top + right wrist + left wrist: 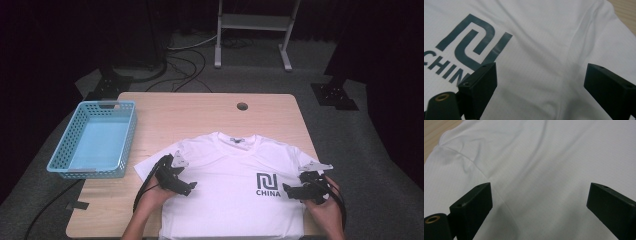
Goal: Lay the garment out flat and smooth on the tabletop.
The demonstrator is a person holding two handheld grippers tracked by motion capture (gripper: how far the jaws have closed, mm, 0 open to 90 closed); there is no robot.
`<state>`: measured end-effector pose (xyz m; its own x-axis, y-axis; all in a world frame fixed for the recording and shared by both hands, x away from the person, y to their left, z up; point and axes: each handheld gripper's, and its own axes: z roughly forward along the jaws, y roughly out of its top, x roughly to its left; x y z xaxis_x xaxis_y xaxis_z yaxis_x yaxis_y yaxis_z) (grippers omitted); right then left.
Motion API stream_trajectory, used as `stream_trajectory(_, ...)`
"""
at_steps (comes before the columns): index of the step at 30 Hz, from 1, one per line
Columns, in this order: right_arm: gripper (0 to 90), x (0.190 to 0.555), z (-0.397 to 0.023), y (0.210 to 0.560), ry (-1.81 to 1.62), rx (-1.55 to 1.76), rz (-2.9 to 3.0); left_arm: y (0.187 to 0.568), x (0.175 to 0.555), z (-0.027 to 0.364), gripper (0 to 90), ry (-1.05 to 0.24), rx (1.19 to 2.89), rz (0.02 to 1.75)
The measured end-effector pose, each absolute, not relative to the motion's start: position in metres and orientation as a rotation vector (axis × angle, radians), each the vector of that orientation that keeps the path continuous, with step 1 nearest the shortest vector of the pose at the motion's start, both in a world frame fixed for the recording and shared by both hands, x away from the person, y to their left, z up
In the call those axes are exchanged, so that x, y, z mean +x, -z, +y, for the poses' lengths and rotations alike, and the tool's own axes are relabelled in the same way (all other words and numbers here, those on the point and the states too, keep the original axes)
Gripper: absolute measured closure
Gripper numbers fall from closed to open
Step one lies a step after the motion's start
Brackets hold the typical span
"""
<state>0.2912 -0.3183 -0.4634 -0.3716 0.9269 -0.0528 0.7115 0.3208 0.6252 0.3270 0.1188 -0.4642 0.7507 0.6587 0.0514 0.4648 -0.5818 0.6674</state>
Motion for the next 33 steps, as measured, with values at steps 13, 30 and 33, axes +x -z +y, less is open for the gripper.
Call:
stream_trajectory(13,10.1,0.288,-0.329,0.477,-0.779,1.560,2.131,0.478,0.320,0.125,2.5,-0.387,2.247,0.952)
stream_trajectory(30,10.1,0.306,-0.336,0.475,-0.775,1.511,2.200,0.476,0.341,0.124,2.4,-0.371,2.271,0.965)
stream_trajectory(33,10.1,0.309,-0.336,0.475,-0.776,1.512,2.197,0.476,0.346,0.123,2.4,-0.373,2.269,0.973)
